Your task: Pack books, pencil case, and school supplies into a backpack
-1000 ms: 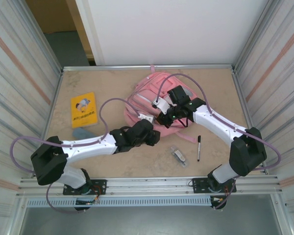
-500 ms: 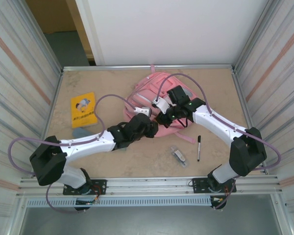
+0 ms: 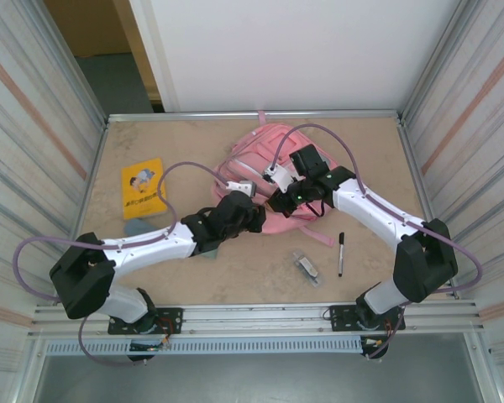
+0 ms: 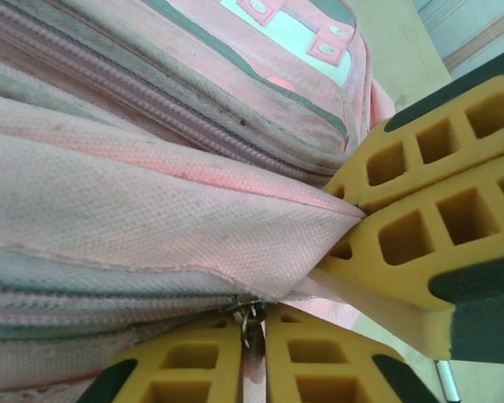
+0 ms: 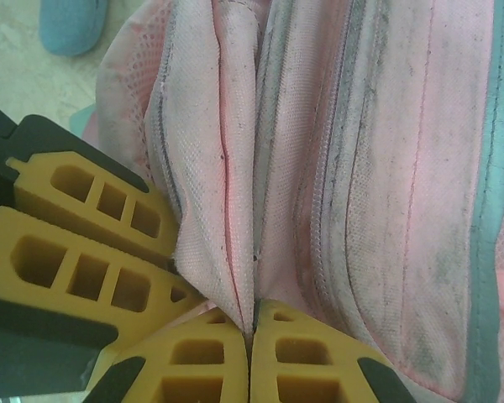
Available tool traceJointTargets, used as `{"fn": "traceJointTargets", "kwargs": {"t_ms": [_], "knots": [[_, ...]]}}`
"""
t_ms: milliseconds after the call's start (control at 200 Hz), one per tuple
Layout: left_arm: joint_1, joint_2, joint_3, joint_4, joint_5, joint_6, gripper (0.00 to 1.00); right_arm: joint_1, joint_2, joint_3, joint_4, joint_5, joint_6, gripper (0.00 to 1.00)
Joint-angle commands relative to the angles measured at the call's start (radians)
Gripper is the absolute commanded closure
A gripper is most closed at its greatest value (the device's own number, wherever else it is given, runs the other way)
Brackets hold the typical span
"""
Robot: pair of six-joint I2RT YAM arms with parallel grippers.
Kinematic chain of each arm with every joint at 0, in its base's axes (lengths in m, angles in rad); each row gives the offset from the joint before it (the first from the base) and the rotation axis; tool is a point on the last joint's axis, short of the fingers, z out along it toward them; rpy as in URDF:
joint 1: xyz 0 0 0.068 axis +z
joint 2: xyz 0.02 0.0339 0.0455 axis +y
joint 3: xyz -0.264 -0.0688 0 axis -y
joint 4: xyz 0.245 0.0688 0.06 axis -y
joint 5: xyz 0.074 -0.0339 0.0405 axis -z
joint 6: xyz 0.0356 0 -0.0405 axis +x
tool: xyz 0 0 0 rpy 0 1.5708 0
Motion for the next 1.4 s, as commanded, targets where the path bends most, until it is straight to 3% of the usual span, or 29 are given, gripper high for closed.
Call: {"fn": "traceJointTargets", "kwargs": {"t_ms": [0,165,346,476,666,767,837,892,1012,1022,1042,1057,1182,1203,1213,1283,1398], "knots": [[0.021,-0.014,-0.017,-0.009,-0.041,0.002,0.91,0.011,-0.048,0.044,-0.037,-0.030,0.021,1.00],[0.064,-0.062,-0.042,-0.038,-0.011,0.048,1.00,0.047,-0.053,0.062,-0.108,0.109,-0.042,1.00],[0.162,-0.159,-0.079,-0.072,0.116,0.100,1.00,0.098,-0.083,0.037,-0.158,0.258,-0.107,1.00],[0.235,-0.225,-0.110,-0.064,0.233,0.154,1.00,0.103,-0.118,-0.009,-0.130,0.318,-0.136,1.00],[0.280,-0.272,-0.120,-0.162,0.211,0.240,1.00,0.107,-0.135,-0.024,-0.121,0.368,-0.199,1.00],[0.322,-0.260,-0.148,-0.109,0.280,0.257,1.00,0.098,-0.163,-0.056,-0.065,0.335,-0.198,1.00],[0.324,-0.236,-0.142,-0.070,0.345,0.275,1.00,0.098,-0.170,-0.067,-0.025,0.325,-0.146,0.85],[0.323,-0.213,-0.134,-0.032,0.407,0.272,1.00,0.100,-0.175,-0.071,-0.009,0.299,-0.074,0.76],[0.312,-0.195,-0.125,0.027,0.475,0.226,1.00,0.098,-0.235,-0.154,0.082,0.266,0.141,0.70],[0.311,-0.195,-0.123,0.028,0.478,0.224,1.00,0.099,-0.241,-0.162,0.092,0.274,0.172,0.64],[0.307,-0.193,-0.121,0.031,0.482,0.223,1.00,0.099,-0.255,-0.179,0.107,0.292,0.239,0.34],[0.303,-0.193,-0.119,0.030,0.483,0.223,1.00,0.100,-0.265,-0.189,0.112,0.308,0.289,0.27],[0.256,-0.192,-0.091,-0.009,0.440,0.251,1.00,0.104,-0.365,-0.266,0.090,0.419,0.702,0.23],[0.250,-0.190,-0.088,-0.014,0.434,0.254,1.00,0.102,-0.381,-0.279,0.075,0.459,0.790,0.04],[0.248,-0.189,-0.088,-0.015,0.433,0.255,1.00,0.102,-0.388,-0.285,0.063,0.480,0.835,0.00],[0.242,-0.183,-0.087,-0.010,0.432,0.255,1.00,0.068,-0.412,-0.320,-0.025,0.526,1.110,0.01],[0.225,-0.176,-0.099,0.013,0.425,0.248,1.00,-0.014,-0.412,-0.389,-0.030,0.359,1.387,0.01]]}}
